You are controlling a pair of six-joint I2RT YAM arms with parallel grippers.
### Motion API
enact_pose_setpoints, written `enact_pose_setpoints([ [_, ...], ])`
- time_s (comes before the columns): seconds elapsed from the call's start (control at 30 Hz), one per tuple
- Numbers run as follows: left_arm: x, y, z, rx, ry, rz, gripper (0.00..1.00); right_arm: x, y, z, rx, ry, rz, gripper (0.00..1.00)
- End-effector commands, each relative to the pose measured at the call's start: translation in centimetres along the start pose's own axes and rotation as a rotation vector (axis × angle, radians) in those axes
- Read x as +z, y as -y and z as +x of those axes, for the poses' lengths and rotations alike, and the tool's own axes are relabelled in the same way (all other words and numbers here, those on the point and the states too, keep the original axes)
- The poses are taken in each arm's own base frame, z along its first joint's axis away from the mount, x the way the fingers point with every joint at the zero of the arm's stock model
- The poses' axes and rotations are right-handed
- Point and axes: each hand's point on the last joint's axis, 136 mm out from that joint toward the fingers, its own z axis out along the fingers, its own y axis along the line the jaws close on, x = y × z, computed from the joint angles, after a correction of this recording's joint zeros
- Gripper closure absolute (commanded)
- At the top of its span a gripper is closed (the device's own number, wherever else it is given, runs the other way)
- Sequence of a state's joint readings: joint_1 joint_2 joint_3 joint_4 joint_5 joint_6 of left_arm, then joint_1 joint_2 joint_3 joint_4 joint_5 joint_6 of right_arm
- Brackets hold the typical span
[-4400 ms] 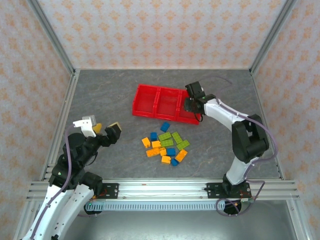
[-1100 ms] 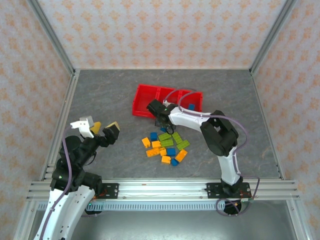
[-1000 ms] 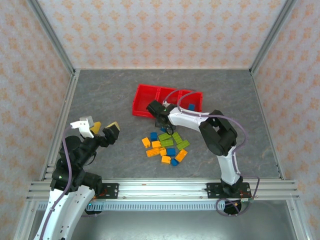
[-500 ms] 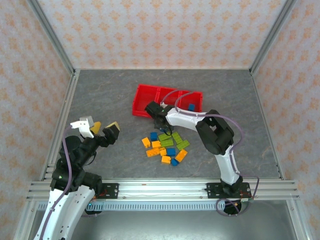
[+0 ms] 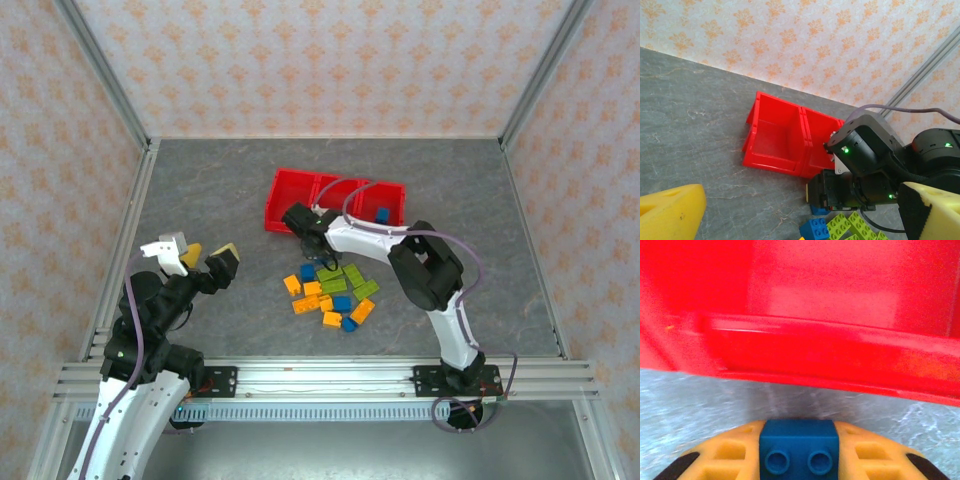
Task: Sort the legos into containers by color
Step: Pick up the lego from the center of the table, then place the lego in the container.
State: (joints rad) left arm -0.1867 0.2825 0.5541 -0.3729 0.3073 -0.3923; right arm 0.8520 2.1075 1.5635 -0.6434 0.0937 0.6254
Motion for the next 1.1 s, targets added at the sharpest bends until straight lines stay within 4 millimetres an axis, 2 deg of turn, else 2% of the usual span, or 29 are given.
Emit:
enact_pose_setpoints([
  [0.0,-0.1,0.1,-0.8,0.009,0.041,0.003,0.01,-3.0,-2.4,-1.8,-0.028,0.054,-0.058,0.76],
  [0.13,-0.1,0.1,-0.8,0.011,0.041,0.004,0.01,-6.1,-4.1,-3.5,-0.036,0.101,-0.112,0.77],
  [0.23,-0.1,0.0,-0.8,0.009,0.041,0.001,0.01,-9.0,-4.3,-5.3,-0.033,0.156,-0.138,0.77],
  [0.4,0.0,0.0,-0.7,0.01,0.038,0.003,0.01,-14.8,-1.1,-9.5,-0.062,0.316,-0.004,0.76],
  [0.53,0.2,0.0,-0.6,0.009,0.029,0.002,0.01,-17.0,3.2,-12.1,-0.063,0.372,0.112,0.75],
  [0.7,0.3,-0.1,-0.5,0.009,0.021,-0.002,0.01,-16.1,9.4,-14.4,0.002,0.365,0.179,0.76],
  [0.83,0.5,-0.4,-0.2,0.005,0.015,-0.014,0.01,-13.6,13.0,-15.3,0.074,0.328,0.154,0.75],
  [0.9,1.0,-0.7,0.1,0.0,-0.007,-0.027,0.01,-12.0,14.0,-15.2,0.107,0.289,0.11,0.74],
  [1.07,2.1,-0.3,1.3,0.0,-0.084,0.003,0.01,-8.2,15.0,-14.6,0.112,0.218,0.083,0.73],
])
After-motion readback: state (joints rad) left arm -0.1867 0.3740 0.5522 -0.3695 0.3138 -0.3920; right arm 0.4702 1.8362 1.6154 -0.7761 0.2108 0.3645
